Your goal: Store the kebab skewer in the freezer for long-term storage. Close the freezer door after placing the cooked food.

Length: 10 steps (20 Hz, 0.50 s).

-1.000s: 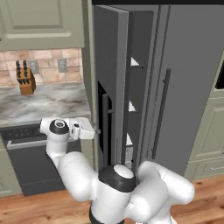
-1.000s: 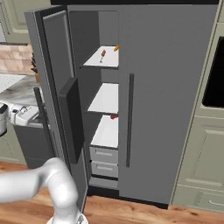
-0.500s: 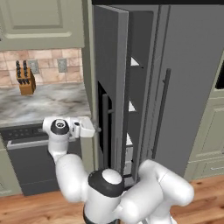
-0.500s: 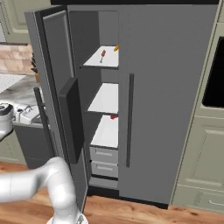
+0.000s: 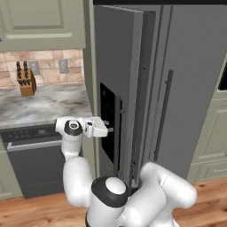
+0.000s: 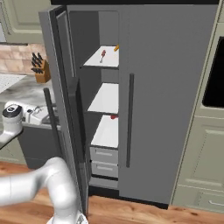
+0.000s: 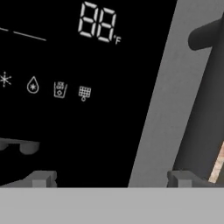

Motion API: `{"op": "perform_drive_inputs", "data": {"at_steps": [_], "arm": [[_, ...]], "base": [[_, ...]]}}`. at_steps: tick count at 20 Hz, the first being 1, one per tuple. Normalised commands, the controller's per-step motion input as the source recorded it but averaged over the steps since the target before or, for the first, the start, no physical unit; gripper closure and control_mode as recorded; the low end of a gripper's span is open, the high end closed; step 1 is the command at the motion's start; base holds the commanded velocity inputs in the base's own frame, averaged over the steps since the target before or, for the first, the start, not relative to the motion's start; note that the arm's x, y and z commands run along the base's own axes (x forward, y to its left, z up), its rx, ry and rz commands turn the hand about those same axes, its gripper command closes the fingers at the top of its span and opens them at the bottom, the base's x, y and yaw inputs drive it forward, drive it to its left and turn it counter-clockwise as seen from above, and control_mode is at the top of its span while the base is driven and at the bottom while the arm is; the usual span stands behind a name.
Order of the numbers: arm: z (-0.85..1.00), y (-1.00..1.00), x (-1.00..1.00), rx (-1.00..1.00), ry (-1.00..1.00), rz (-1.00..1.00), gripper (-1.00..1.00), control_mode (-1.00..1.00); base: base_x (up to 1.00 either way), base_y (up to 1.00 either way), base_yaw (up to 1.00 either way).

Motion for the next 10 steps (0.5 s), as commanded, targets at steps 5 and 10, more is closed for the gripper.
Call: {"op": "perform_drive_inputs", "data": {"at_steps": [5, 10], "arm": [[0.0, -0.99, 0.0, 0.01, -0.01, 0.33, -1.0, -1.0], [0.0, -1.0, -0.02, 0.08, -0.06, 0.4, -1.0, -1.0]], "base": [[0.0, 0.0, 0.0], [0.0, 0.0, 0.0]]}}
